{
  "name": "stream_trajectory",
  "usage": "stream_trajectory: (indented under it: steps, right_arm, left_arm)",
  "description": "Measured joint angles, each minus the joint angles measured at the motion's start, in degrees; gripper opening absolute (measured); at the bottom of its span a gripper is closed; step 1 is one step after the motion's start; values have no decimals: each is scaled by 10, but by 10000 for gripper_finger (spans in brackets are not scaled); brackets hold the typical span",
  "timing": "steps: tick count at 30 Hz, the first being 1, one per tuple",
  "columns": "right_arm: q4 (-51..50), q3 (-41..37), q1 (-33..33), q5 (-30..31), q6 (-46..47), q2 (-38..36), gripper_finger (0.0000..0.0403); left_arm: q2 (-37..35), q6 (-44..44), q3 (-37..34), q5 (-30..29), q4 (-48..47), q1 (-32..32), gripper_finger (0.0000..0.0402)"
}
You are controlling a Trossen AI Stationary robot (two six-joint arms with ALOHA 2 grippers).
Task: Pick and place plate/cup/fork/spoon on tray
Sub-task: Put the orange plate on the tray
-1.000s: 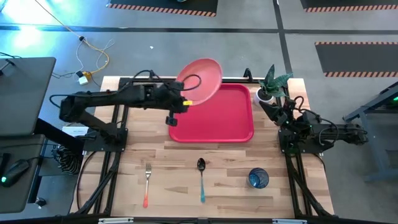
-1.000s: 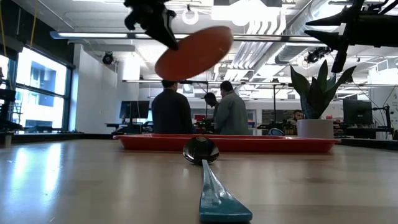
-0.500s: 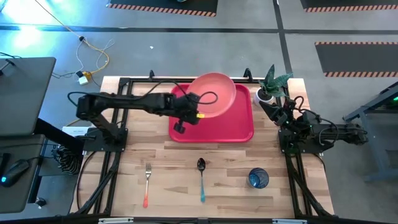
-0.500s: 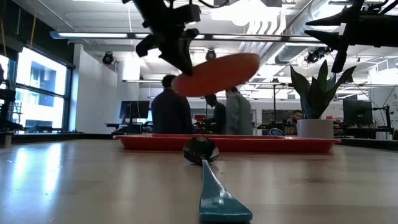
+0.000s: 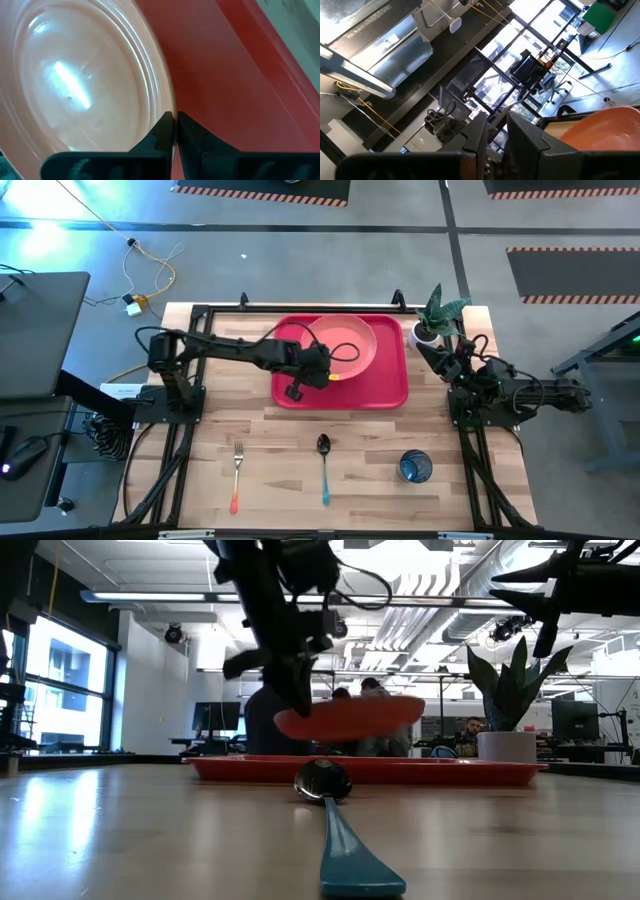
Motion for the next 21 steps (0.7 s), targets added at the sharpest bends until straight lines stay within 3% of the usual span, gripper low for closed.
stream_trajectory:
  steps: [21]
  right_arm:
    - [-13, 0, 0, -4, 0, 0, 67]
  left_arm:
    - [48, 4, 0, -19, 6, -16, 5]
